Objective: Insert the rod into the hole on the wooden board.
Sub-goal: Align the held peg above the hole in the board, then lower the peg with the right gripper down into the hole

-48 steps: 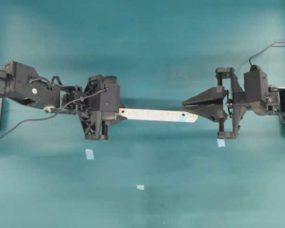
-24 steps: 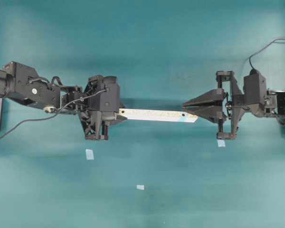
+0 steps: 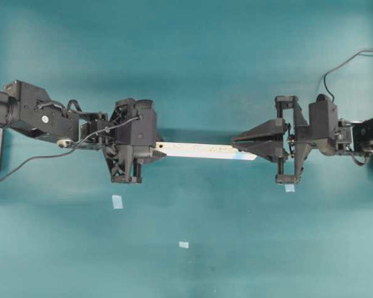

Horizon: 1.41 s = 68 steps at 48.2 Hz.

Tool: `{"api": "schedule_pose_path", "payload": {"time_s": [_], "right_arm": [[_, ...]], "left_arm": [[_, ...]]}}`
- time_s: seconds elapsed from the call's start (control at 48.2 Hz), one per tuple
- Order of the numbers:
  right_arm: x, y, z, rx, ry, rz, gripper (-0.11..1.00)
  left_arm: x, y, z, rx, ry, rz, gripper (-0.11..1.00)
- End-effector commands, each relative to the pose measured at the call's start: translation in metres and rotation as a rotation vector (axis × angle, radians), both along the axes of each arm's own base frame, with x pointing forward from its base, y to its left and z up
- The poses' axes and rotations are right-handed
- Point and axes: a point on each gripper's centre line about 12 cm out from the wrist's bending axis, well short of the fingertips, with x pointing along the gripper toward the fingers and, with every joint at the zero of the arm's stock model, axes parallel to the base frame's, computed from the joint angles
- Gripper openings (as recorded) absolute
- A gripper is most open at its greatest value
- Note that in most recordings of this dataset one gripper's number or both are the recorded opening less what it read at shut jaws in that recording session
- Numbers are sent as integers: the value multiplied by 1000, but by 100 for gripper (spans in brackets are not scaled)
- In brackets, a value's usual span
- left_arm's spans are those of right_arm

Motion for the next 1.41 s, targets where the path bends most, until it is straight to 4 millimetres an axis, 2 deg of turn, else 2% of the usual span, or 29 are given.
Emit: {"api": "schedule_pose_path", "payload": {"time_s": [0.0, 1.389], "right_arm": [[2, 0, 4, -1, -21, -1, 10], [-3, 5, -8, -1, 26, 16, 10]], "left_arm": [[2, -1, 7, -1, -22, -2, 33], [1, -1, 6, -3, -17, 0, 33]]}}
